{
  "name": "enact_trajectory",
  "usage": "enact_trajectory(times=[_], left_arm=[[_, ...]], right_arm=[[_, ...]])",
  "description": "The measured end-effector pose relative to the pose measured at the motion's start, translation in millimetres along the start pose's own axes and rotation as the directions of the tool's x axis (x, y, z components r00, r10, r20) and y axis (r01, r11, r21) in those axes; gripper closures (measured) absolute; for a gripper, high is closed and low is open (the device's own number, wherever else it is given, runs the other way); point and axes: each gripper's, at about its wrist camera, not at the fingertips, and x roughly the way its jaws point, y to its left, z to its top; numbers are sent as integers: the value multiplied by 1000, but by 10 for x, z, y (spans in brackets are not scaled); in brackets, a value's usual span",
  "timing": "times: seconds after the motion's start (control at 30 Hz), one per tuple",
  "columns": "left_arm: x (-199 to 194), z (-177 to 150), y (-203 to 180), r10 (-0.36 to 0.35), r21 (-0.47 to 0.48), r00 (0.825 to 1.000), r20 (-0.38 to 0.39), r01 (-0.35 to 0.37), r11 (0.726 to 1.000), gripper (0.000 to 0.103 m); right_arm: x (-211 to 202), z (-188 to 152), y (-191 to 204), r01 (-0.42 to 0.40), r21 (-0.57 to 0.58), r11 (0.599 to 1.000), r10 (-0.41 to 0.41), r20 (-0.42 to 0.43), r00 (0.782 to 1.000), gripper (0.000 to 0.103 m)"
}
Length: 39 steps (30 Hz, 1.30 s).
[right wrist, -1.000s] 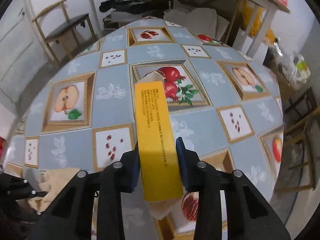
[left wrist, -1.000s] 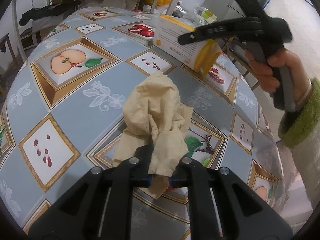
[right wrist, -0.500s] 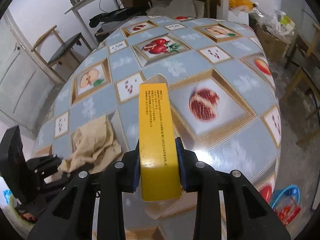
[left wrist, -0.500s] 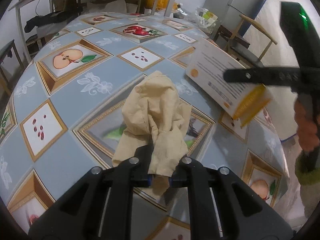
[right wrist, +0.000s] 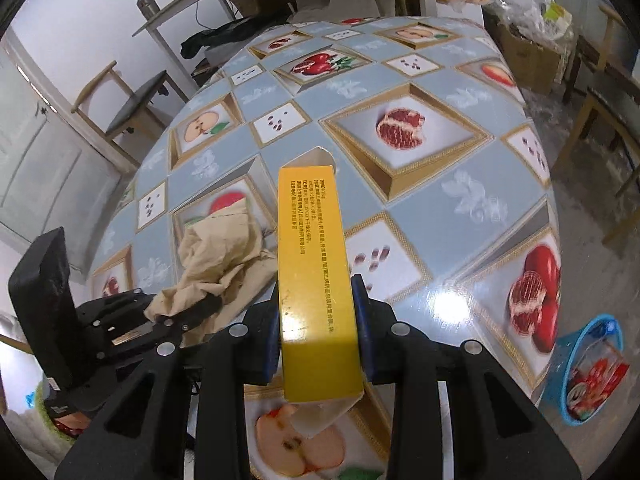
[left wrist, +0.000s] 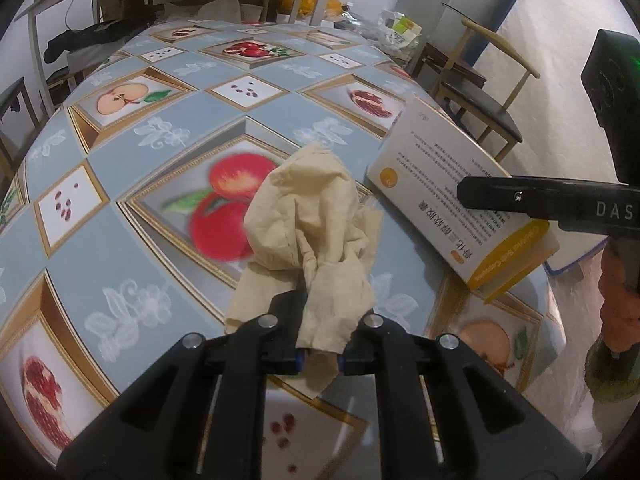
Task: Collect trash
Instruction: 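Lift and carry the brown paper and yellow box with both tools toward the wastebasket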
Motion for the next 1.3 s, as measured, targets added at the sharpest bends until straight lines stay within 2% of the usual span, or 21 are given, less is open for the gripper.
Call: enact_trajectory(times=[0.13,0.33,0.53,0.7,0.83,0.97,1.1,1.17,1.2,1.27,1.3], left_arm=[[-40,-91,-61,-9,-10,1000,6,9,1000,93],[-84,-188,-103,-61,-54,998,3,61,997,94],[-217,-159,-248,-99,-21,995,28,100,995,94],[-292,-12,-521,-137,37,990,38,136,990,94],[-307,129,-904,-172,110,984,40,167,980,94],[-223,303,-1471,-242,197,970,14,235,952,94],[-23,455,-2093,-314,267,948,-48,315,911,94],[162,522,-2497,-349,301,931,-108,365,881,94],[240,534,-2635,-360,312,923,-135,384,869,94],[507,559,-3050,-378,329,899,-222,434,839,94],[665,557,-3253,-386,331,881,-274,463,822,94]], right_arm=[[-23,-132,-38,-33,47,998,33,0,999,72],[-152,-379,-141,-68,141,988,60,61,996,73],[-357,-652,-340,-106,250,963,73,137,988,73],[-644,-880,-595,-152,334,930,72,240,968,73],[-921,-1105,-912,-180,404,897,43,326,945,73],[-1255,-1386,-1288,-168,476,863,-38,393,919,73],[-1715,-1837,-1802,-110,597,795,-214,446,869,73],[-1923,-2144,-2111,-75,680,730,-328,444,834,73],[-1972,-2253,-2219,-63,709,703,-365,435,823,73],[-2076,-2578,-2525,-50,782,621,-444,404,800,73],[-2089,-2706,-2633,-49,806,590,-465,389,795,73]])
